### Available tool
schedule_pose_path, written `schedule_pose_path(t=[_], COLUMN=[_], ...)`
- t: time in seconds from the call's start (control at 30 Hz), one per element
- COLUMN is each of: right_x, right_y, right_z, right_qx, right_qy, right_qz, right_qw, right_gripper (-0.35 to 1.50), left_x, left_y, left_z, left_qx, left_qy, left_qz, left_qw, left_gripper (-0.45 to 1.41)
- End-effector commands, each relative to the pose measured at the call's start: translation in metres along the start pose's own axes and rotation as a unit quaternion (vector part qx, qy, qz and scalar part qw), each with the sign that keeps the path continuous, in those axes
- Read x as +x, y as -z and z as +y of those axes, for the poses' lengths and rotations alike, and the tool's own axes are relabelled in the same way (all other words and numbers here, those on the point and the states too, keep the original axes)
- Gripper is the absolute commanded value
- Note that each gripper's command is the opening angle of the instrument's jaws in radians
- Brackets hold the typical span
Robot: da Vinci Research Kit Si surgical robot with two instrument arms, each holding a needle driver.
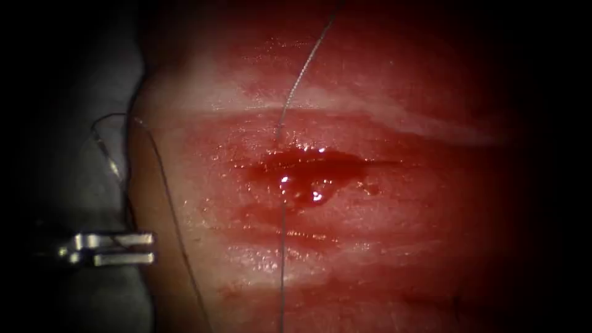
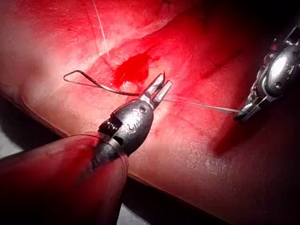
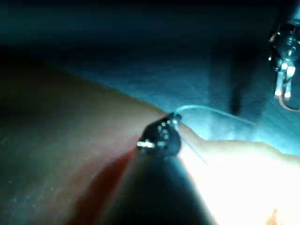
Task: Wound Closure
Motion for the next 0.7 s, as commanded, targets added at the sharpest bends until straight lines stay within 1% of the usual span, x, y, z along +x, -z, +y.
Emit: schedule_pose_path(t=[0.03, 0.2, 0.27, 0.33, 0.47, 0.5, 0.57, 0.63, 0.7], right_x=[-0.0013, -0.004, -0.0054, -0.0066, -0.0086, -0.0096, -0.0105, -0.0117, -0.0128], right_y=[-0.0009, -0.0012, -0.0014, -0.0017, -0.0021, -0.0023, -0.0027, -0.0033, -0.0038], right_z=[0.0003, 0.0032, 0.0047, 0.0061, 0.0081, 0.0092, 0.0101, 0.011, 0.0117], right_qx=[-0.005, -0.017, -0.032, -0.045, -0.053, -0.056, -0.057, -0.06, -0.062], right_qy=[-0.003, -0.008, -0.011, -0.014, -0.015, -0.015, -0.017, -0.003, 0.014], right_qz=[0.003, 0.002, 0.009, 0.015, 0.013, 0.015, 0.014, 0.013, 0.012], right_qw=[1.0, 1.0, 0.999, 0.999, 0.998, 0.998, 0.998, 0.998, 0.998], right_gripper=[0.84, 0.86, 0.86, 0.94, 0.91, 0.86, 0.88, 0.93, 0.93], left_x=[-0.0009, -0.0014, -0.0016, -0.0018, -0.0023, -0.0025, -0.0027, -0.0028, -0.0029], left_y=[-0.0006, 0.0, 0.0002, 0.0002, 0.0002, 0.0002, 0.0001, 0.0001, 0.0001], left_z=[0.0007, 0.0003, 0.0001, -0.0001, 0.0, -0.0001, -0.0002, -0.0002, -0.0001], left_qx=[0.0, 0.005, 0.009, 0.011, 0.012, 0.011, 0.011, 0.012, 0.012], left_qy=[0.007, 0.011, 0.011, 0.013, 0.013, 0.012, 0.011, 0.014, 0.013], left_qz=[0.001, -0.009, -0.011, -0.012, -0.023, -0.025, -0.025, -0.025, -0.026], left_qw=[1.0, 1.0, 1.0, 1.0, 1.0, 1.0, 1.0, 1.0, 1.0], left_gripper=[-0.45, -0.45, -0.45, -0.45, -0.45, -0.45, -0.45, -0.45, -0.45])
